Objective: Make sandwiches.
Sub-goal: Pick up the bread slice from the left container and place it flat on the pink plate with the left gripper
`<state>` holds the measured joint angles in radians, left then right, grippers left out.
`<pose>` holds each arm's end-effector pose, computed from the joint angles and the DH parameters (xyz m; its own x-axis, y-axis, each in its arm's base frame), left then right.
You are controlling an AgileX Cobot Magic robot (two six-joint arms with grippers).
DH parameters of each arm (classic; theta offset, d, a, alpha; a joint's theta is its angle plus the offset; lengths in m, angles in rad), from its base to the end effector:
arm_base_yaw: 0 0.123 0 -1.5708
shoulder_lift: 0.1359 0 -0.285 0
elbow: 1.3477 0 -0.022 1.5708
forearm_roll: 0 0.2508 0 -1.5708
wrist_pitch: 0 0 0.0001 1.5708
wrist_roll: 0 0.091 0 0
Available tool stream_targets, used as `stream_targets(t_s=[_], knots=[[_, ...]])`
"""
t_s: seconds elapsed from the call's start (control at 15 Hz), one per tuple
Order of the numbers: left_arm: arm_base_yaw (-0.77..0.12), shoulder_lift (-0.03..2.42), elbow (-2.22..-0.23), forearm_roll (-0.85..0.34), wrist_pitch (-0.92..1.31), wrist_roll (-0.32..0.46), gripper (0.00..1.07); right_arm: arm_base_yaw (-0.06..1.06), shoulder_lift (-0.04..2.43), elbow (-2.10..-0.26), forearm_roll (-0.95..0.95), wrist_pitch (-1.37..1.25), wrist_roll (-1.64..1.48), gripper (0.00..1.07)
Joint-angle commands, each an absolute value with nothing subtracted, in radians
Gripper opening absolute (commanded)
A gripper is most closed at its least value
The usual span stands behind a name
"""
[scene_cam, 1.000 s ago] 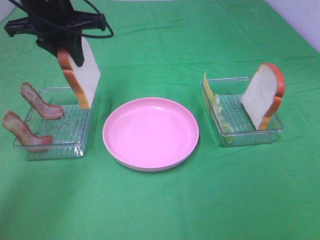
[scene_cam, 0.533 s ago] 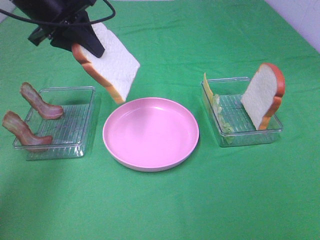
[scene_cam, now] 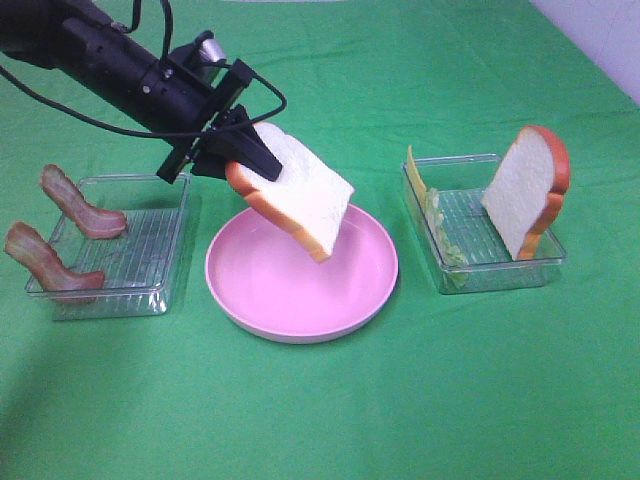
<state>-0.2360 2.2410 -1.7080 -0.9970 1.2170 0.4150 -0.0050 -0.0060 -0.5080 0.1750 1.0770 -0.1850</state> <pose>0.4206 -0.1749 0.1766 -0.9783 0.1865 -0.0907 0.1850 0.5871 -0.7881 -0.0080 0.0140 0.2792 -0.4366 -0.0978 -0.8943 -0.1769 0.9840 -0.0213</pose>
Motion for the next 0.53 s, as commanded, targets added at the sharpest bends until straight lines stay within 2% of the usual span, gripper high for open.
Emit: stream_targets(t_s=[0.07,0.33,0.53], knots=[[-0.276,2.262,-1.704,-1.015,1.212,0.425,0.0,-0.01,-0.012,-0.507,0.176,1.068,-0.178,0.77],[-0.329,2.308,-1.704,-0.981,1.177,0.397,0.0,-0.01,-0.012,-0.507,0.178,1.068,-0.178,0.77],[-0.334,2.315,-1.704,-0.974,1.16,0.368,0.0,-0.01,-0.012,-0.507,0.178,1.068,-0.178,0.77]])
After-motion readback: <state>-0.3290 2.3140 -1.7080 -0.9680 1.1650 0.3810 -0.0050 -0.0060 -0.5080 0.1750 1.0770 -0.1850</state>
